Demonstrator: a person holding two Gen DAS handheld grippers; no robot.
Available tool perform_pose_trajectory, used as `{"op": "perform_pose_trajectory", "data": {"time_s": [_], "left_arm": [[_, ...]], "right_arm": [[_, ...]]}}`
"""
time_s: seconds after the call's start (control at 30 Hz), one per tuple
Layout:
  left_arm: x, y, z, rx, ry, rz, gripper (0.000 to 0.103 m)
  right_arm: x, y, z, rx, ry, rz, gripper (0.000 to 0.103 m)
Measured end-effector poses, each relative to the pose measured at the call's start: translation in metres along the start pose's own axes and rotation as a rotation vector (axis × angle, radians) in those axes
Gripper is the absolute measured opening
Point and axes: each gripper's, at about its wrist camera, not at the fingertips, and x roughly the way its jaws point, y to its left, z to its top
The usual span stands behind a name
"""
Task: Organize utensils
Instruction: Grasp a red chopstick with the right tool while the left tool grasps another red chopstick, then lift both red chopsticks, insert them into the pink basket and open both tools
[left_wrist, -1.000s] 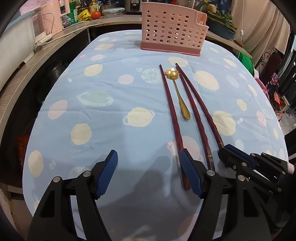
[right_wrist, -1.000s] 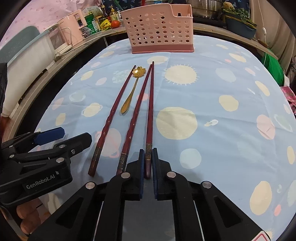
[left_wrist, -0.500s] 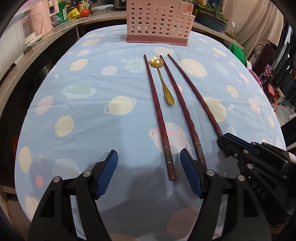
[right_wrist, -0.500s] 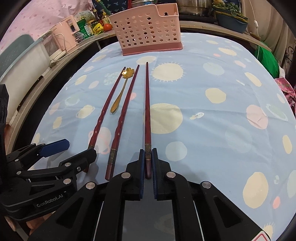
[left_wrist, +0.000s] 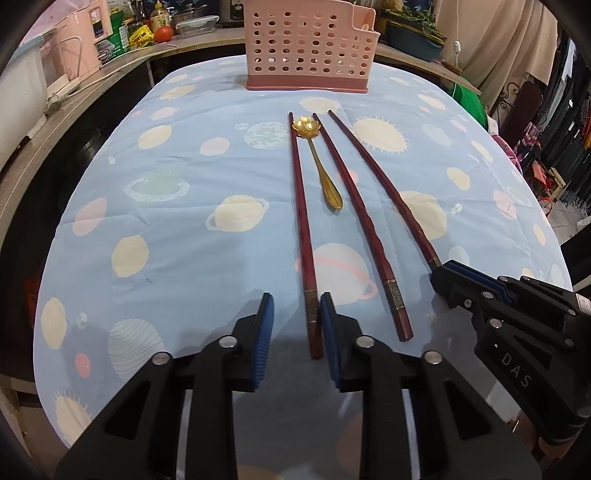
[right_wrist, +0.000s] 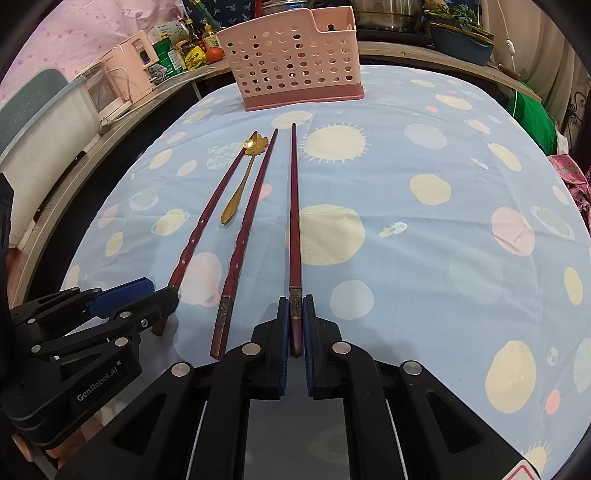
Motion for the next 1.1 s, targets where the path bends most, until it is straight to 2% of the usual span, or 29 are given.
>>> {"op": "perform_pose_trajectory", "data": {"time_s": [0.1,0.17,0.5,1.1], "left_arm": [[0.000,-0.002,-0.001,0.011,0.002,-0.002,0.010],[-0.001,-0.002,-0.001,0.013,0.003,-0.006,0.007],[-0.010,0.002,0.002,-0.008,-0.009,-0.011,0.007],[-0.068,0.022,0.044,-0.086,-0.142,-0.050,0.007]], "right_arm": [[0.000,0.000,0.000,0.000,0.001,0.000,0.007],[0.000,0.000,0.000,0.001,0.001,0.001,0.007],[-0.017,-0.002,0.002,0.016,-0.033,0.013,0.007],[-0.094,-0.008,0.057,0.050,-0.250,0.030,0.007]]}}
